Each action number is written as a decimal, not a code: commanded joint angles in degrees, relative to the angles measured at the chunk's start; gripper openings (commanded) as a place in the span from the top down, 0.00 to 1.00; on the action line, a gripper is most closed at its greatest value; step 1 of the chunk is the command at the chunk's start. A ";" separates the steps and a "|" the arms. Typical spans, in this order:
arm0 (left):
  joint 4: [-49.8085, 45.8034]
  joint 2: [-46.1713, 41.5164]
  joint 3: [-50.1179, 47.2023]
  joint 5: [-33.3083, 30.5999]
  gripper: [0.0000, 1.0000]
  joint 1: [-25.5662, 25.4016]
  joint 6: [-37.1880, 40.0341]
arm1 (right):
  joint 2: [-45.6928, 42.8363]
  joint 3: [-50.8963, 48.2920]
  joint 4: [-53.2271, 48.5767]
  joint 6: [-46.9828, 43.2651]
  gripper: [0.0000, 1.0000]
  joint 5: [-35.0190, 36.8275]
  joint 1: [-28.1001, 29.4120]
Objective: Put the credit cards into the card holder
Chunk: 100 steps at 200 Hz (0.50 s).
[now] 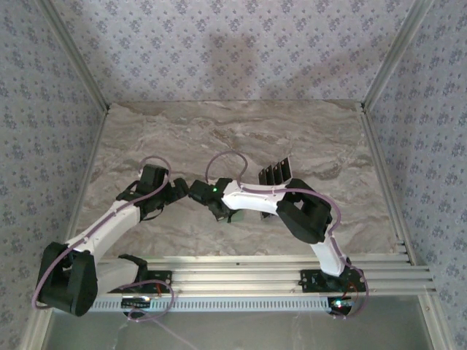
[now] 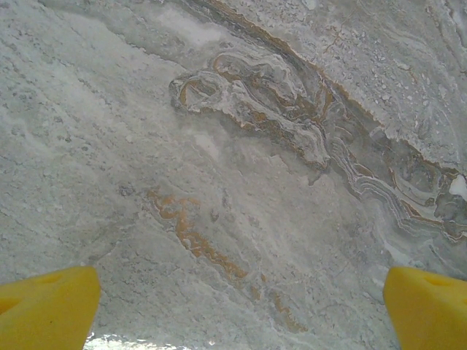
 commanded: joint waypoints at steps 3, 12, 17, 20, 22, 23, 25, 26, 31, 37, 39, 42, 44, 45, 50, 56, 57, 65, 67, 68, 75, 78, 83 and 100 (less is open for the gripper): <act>0.81 0.27 -0.20 1.09 0.00 0.41 0.57 | -2.06 -1.63 0.29 0.68 1.00 0.07 -0.76; 0.94 0.27 -0.27 1.58 0.00 0.41 0.40 | -3.40 -2.22 1.00 0.64 1.00 -0.13 -0.84; 1.06 0.27 -0.28 1.89 0.00 0.38 0.24 | -4.34 -2.67 1.66 0.53 1.00 -0.38 -0.83; 1.14 0.22 -0.28 2.19 0.00 0.34 0.16 | -4.96 -2.90 2.13 0.51 1.00 -0.62 -0.92; 1.22 0.26 -0.26 2.30 0.00 0.35 0.12 | -5.33 -3.22 2.45 0.46 1.00 -0.86 -0.93; 1.28 0.31 -0.28 2.42 0.00 0.34 0.13 | -5.55 -3.33 2.59 0.41 1.00 -0.91 -0.98; 1.32 0.34 -0.28 2.56 0.00 0.39 0.01 | -5.90 -3.57 2.94 0.44 1.00 -1.10 -1.01; 1.37 0.35 -0.24 2.60 0.00 0.36 -0.01 | -6.15 -3.73 3.14 0.40 1.00 -1.17 -1.06; 1.63 0.35 -0.37 3.15 0.00 0.33 -0.24 | -7.15 -4.36 4.12 0.42 1.00 -1.86 -1.16; 2.00 0.44 -0.39 3.84 0.00 0.33 -0.63 | -8.49 -5.26 5.43 0.37 1.00 -2.69 -1.38; 2.14 0.44 -0.38 4.08 0.00 0.33 -0.75 | -8.81 -5.55 5.85 0.34 1.00 -3.13 -1.49; 2.36 0.51 -0.40 4.39 0.00 0.33 -0.97 | -9.44 -5.96 6.62 0.39 1.00 -3.65 -1.65; 2.47 0.53 -0.45 4.57 0.00 0.26 -1.06 | -9.81 -6.29 6.93 0.37 1.00 -4.03 -1.75; 2.52 0.53 -0.46 4.65 0.00 0.25 -1.12 | -9.99 -6.45 7.21 0.41 1.00 -4.21 -1.83; 2.85 0.61 -0.47 5.17 0.00 0.16 -1.49 | -10.75 -7.14 8.54 0.47 1.00 -5.14 -2.13; 3.38 0.70 -0.46 5.70 0.00 0.00 -1.78 | -11.61 -7.96 9.62 0.61 1.00 -6.30 -2.48; 3.46 0.66 -0.46 5.75 0.00 0.03 -1.87 | -11.77 -8.03 9.83 0.66 1.00 -6.45 -2.55; 3.99 0.92 -0.38 6.28 0.00 -0.32 -2.38 | -12.59 -8.90 11.12 0.96 1.00 -7.75 -2.99; 4.11 0.96 -0.31 6.40 0.00 -0.43 -2.55 | -12.86 -9.03 11.29 1.04 1.00 -8.09 -3.12; 4.22 0.96 -0.30 6.45 0.00 -0.49 -2.65 | -12.97 -9.18 11.32 1.05 1.00 -8.17 -3.22; 4.75 1.21 -0.22 6.79 0.00 -0.86 -3.05 | -13.53 -9.78 12.81 1.15 1.00 -9.03 -3.47; 4.99 1.31 -0.16 6.90 0.00 -1.09 -3.27 | -13.78 -10.10 13.25 1.22 1.00 -9.38 -3.68; 5.52 1.59 -0.12 7.13 0.00 -1.39 -3.60 | -14.06 -10.41 13.79 1.32 1.00 -9.92 -3.84; 7.20 2.86 0.45 7.80 0.00 -2.67 -4.87 | -14.86 -11.40 15.70 1.76 1.00 -11.51 -4.43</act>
